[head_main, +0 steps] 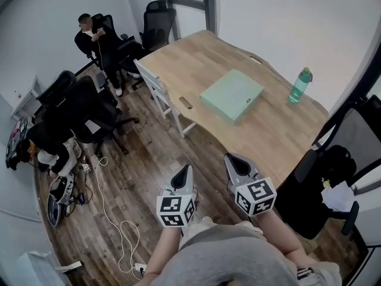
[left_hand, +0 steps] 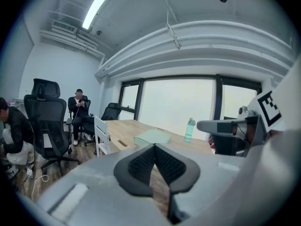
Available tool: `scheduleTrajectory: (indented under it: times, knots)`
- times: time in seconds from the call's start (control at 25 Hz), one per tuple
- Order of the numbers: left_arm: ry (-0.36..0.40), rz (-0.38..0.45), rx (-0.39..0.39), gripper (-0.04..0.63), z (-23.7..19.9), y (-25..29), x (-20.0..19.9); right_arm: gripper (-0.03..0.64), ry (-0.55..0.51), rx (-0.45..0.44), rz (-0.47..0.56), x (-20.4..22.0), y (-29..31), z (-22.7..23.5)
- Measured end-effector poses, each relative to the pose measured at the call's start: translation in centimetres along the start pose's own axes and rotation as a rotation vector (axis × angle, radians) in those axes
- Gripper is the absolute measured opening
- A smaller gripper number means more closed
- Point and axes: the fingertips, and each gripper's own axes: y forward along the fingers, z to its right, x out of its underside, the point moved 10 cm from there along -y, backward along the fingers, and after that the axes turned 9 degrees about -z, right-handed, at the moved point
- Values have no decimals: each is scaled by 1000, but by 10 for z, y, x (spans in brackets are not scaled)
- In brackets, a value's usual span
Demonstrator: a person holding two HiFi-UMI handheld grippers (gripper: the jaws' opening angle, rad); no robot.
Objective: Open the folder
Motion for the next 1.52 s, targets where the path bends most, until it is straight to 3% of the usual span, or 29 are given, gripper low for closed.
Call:
scheduleTrajectory:
  times: [0.6,1.12,1.52]
  knots:
    - [50,-40,147,1,-59,76,-28,2,51,182,-13,-8,55,23]
    - [88,-82,233,2,-91,180,-56,1,87,278,-38,-19,130,99]
    - [167,-142,380,2,-91,271,-92,1,133,397,-84,-29,176,164]
